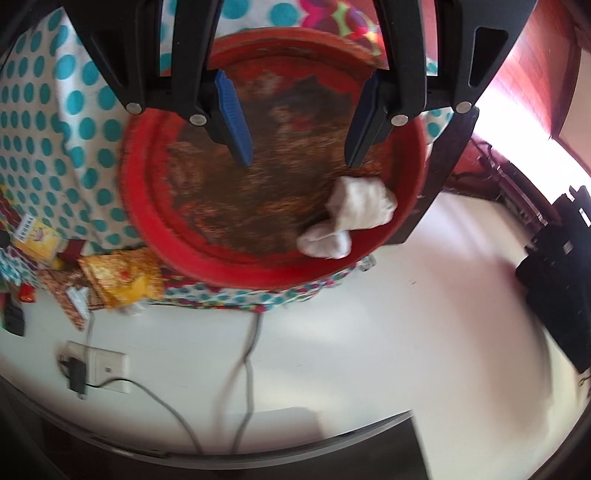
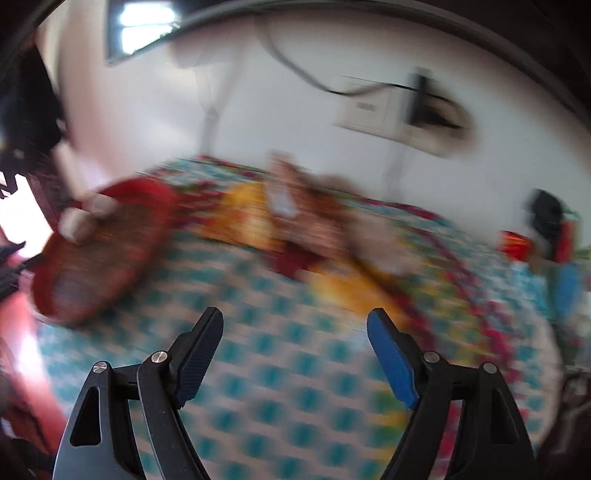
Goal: Organize objects
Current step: 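Grasp a yellow medicine box with the right tool and lift it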
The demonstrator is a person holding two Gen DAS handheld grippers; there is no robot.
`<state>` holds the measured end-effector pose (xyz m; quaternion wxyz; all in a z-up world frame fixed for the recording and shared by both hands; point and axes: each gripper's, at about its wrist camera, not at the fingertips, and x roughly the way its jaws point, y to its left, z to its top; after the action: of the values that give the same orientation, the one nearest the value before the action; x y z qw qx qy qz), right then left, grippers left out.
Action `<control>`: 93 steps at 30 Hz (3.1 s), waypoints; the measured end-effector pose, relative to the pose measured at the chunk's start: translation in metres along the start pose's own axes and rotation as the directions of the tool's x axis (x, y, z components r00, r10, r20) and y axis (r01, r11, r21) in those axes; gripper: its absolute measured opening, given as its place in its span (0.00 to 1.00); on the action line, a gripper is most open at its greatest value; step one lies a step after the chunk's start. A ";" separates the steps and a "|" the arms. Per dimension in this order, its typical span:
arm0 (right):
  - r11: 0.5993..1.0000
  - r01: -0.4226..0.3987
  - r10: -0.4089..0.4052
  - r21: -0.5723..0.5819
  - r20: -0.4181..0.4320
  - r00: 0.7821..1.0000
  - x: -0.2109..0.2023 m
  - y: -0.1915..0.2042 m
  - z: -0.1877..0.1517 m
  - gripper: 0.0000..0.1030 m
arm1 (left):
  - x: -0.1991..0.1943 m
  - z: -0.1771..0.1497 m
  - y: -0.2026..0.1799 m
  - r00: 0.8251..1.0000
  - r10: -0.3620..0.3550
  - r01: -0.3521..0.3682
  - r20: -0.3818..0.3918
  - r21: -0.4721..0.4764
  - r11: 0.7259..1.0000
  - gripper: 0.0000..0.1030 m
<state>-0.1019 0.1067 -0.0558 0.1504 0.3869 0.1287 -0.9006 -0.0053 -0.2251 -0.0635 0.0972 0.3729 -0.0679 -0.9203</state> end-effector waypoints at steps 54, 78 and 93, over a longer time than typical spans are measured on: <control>0.994 -0.074 0.069 -0.083 -0.067 0.995 0.171 -0.080 0.048 0.80 | 0.009 -0.013 -0.135 0.972 -0.213 0.228 -0.099 0.189 0.955 0.52; 0.962 -0.101 0.102 0.255 0.010 0.995 0.079 -0.120 -0.048 0.52 | 0.028 0.073 -0.270 0.882 -0.389 0.384 -0.264 -0.075 0.920 0.56; 0.986 -0.065 0.077 0.153 -0.071 0.995 0.091 -0.099 -0.047 0.56 | 0.079 0.059 -0.306 0.943 -0.188 0.173 -0.274 -0.078 0.982 0.58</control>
<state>-0.1671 0.1985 -0.1425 0.1477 0.4357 0.0522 -0.8864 -0.1415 0.0573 -0.1351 0.0308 0.5011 0.0052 -0.8648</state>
